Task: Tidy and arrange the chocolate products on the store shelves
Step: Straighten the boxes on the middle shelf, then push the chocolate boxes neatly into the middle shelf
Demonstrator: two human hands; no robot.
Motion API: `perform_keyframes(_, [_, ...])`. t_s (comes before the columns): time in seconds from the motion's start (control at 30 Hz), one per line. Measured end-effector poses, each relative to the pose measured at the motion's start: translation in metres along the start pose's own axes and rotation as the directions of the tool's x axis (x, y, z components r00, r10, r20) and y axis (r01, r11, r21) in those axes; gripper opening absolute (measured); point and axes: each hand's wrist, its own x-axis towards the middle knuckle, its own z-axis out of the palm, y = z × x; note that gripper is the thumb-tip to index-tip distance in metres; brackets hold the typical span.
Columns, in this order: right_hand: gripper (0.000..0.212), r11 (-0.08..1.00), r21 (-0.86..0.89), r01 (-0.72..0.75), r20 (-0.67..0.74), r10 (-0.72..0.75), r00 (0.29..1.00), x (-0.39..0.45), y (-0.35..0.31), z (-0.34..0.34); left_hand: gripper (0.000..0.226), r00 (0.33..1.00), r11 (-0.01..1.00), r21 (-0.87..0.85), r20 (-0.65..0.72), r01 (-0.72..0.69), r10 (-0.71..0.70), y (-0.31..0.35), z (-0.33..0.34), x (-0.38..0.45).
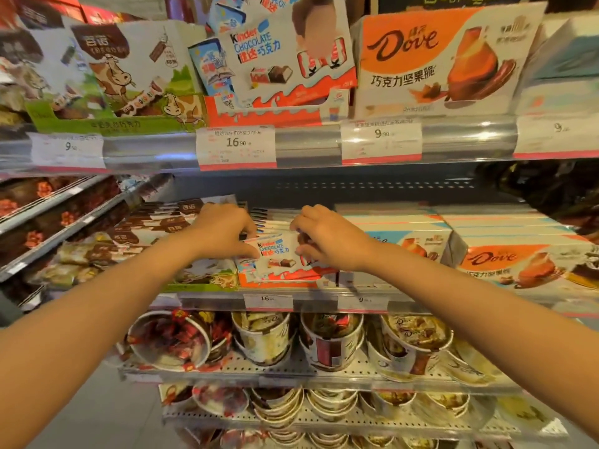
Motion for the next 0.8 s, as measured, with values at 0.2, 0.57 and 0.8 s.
perform_keyframes(0.2, [0.048, 0.997, -0.073, -0.008, 0.057, 0.012, 0.998, 0.001, -0.002, 0.003, 0.032, 1.000, 0.999, 0.054, -0.006, 0.002, -0.002, 0.004, 0.000, -0.002])
perform_keyframes(0.57, [0.025, 0.916, 0.266, -0.299, 0.096, 0.284, 0.954, -0.042, 0.053, -0.066, 0.069, 0.998, 0.995, -0.070, 0.013, -0.068, 0.069, 0.044, -0.008, 0.017])
perform_keyframes(0.8, [0.018, 0.874, 0.195, -0.445, 0.168, 0.418, 0.893, -0.098, 0.107, -0.088, 0.039, 0.963, 0.854, -0.448, -0.165, -0.265, 0.213, 0.095, -0.009, 0.056])
